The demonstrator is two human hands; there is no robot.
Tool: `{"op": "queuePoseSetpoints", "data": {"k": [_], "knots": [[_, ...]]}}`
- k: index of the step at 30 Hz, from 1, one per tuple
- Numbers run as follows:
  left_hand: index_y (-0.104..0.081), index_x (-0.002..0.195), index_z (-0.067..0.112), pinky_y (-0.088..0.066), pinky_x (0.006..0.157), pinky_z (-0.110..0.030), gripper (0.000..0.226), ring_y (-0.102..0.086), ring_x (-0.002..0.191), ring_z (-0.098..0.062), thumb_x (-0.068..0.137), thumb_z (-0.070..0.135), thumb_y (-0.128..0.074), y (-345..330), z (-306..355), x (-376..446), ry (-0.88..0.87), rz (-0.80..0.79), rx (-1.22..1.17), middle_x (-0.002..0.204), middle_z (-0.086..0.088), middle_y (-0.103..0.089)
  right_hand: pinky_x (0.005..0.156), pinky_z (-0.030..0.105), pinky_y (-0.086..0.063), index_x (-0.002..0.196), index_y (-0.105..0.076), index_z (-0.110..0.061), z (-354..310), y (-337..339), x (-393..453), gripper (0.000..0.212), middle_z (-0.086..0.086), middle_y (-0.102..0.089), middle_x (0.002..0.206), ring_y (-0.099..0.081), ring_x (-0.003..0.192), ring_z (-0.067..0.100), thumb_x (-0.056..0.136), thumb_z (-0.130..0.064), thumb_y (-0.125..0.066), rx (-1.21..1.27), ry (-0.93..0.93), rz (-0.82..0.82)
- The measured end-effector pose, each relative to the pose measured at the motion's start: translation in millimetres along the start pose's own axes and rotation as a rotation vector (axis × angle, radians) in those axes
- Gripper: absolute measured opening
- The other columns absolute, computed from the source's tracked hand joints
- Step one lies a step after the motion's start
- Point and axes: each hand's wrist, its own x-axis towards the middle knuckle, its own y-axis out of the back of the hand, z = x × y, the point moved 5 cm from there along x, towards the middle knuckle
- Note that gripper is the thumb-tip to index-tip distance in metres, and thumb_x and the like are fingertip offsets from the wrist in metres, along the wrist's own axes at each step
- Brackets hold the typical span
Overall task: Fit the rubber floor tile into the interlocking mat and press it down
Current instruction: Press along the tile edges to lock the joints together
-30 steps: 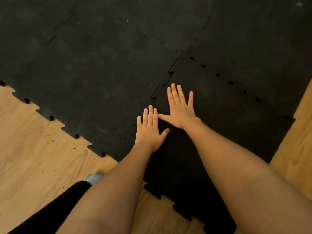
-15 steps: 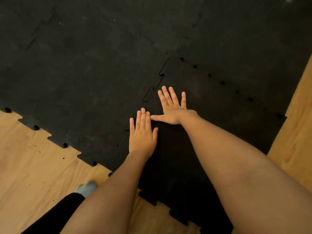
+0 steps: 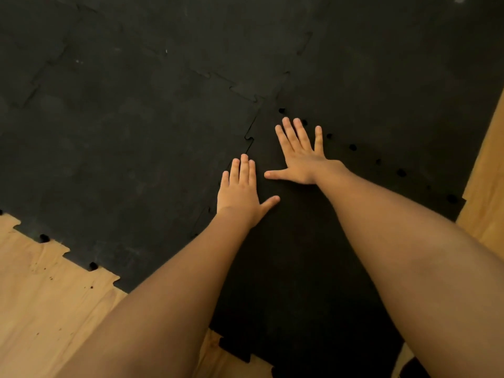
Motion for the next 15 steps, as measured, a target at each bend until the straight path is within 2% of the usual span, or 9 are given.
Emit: {"op": "queuePoseSetpoints", "data": {"k": [4,9,11,13,14,15], "knots": [[0.017,0.149,0.011,0.002,0.117,-0.043,0.107,0.016,0.146,-0.026,0.081,0.079,-0.030,2.0,-0.9,-1.8,-0.023,0.001,0.031,0.160,-0.009,0.020,0.092,0.052,0.036,0.142,0.034,-0.025,4.7,-2.3,0.3,0.119,-0.005,0.046,0.146,0.049,0.124,0.017,0.069,-0.090,-0.036,-0.005,0.013,0.046],[0.015,0.149,0.010,-0.001,0.117,-0.043,0.112,0.014,0.147,-0.027,0.077,0.082,-0.033,3.4,1.9,-1.9,-0.018,-0.034,0.039,0.160,-0.010,0.018,0.097,0.054,0.032,0.147,0.027,-0.024,4.1,-4.3,-0.7,0.117,-0.001,0.036,0.155,0.044,0.128,0.018,0.072,-0.088,-0.036,0.003,0.010,0.047],[0.014,0.149,0.011,-0.003,0.118,-0.043,0.112,0.013,0.147,-0.026,0.077,0.081,-0.035,6.7,0.8,-0.5,-0.027,-0.045,0.017,0.160,-0.009,0.018,0.104,0.057,0.025,0.151,0.016,-0.021,3.0,8.7,-0.4,0.111,0.004,0.023,0.160,0.031,0.140,0.023,0.076,-0.086,-0.033,-0.034,-0.002,0.093],[0.017,0.149,0.012,0.000,0.118,-0.042,0.112,0.016,0.146,-0.025,0.078,0.081,-0.036,5.1,-0.4,-1.8,-0.037,-0.049,-0.018,0.160,-0.008,0.021,0.112,0.059,0.011,0.153,-0.005,-0.015,-1.3,39.0,6.5,0.101,0.013,-0.003,0.162,0.006,0.147,0.030,0.081,-0.083,-0.026,-0.050,-0.012,0.246],[0.018,0.148,0.013,0.002,0.117,-0.042,0.112,0.018,0.146,-0.024,0.077,0.081,-0.036,2.7,-1.6,-2.4,-0.041,-0.045,-0.029,0.159,-0.007,0.023,0.112,0.059,0.009,0.153,-0.007,-0.013,-4.1,54.6,15.4,0.099,0.016,-0.008,0.161,0.003,0.147,0.032,0.082,-0.081,-0.020,-0.044,-0.031,0.309],[0.021,0.147,0.014,0.005,0.116,-0.041,0.113,0.020,0.145,-0.023,0.076,0.081,-0.036,-0.2,-3.0,-2.5,-0.046,-0.038,-0.038,0.158,-0.006,0.025,0.112,0.058,0.011,0.153,-0.001,-0.011,-8.3,67.3,27.2,0.099,0.016,-0.004,0.162,0.008,0.147,0.032,0.083,-0.080,-0.016,-0.024,-0.048,0.345]]}}
